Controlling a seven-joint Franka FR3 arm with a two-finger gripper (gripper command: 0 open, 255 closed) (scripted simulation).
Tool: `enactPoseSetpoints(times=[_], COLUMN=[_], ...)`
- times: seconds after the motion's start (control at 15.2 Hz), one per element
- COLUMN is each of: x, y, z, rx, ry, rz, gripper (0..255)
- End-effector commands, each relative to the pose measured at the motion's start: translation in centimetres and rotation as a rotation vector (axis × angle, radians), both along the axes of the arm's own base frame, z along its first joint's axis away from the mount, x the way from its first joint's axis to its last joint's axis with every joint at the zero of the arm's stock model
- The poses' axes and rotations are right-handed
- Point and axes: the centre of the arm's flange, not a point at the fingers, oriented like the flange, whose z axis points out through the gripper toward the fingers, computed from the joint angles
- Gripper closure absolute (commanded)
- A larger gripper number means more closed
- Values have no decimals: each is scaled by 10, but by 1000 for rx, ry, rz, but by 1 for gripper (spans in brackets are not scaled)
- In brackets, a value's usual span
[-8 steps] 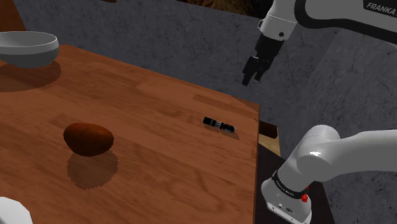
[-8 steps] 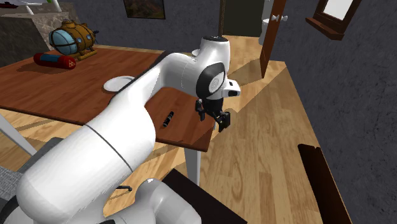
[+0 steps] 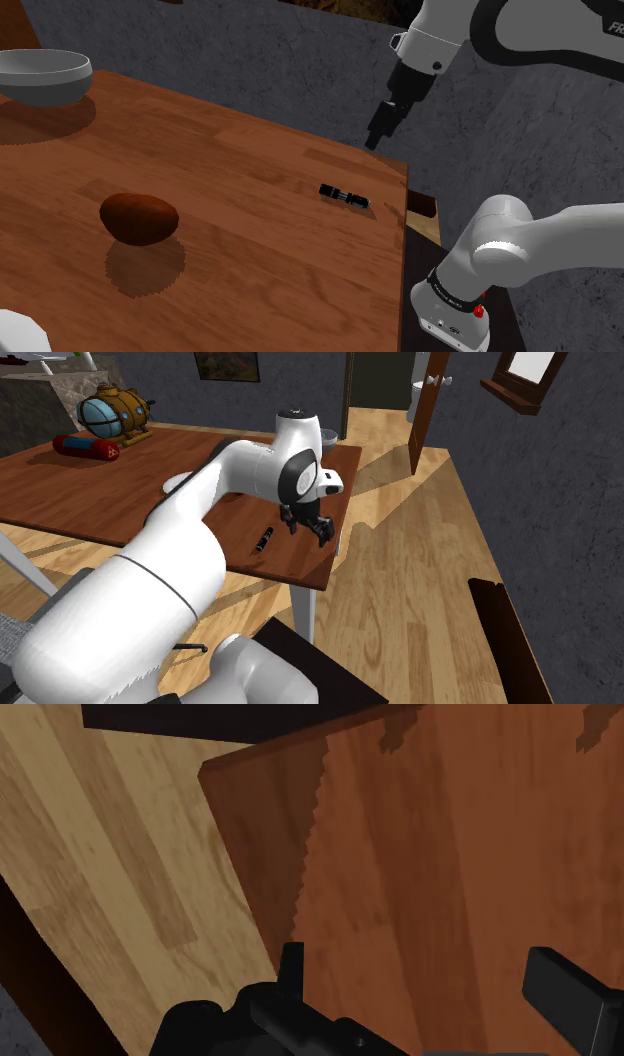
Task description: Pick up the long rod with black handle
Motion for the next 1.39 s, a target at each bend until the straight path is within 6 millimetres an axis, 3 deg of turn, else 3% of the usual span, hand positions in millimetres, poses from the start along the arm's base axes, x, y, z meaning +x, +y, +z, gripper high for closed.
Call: enactPoseSetpoints(times=[0.0, 0.59, 1.12, 1.25, 1.32], x=[-7, -51, -53, -53, -53], y=[24, 130, 134, 134, 134], z=[-4, -19, -60, -60, -60], rx=[2, 6, 6, 6, 6], ry=[-23, -123, -127, -127, -127], rz=[54, 294, 303, 303, 303], gripper=[0, 0, 0, 0, 255])
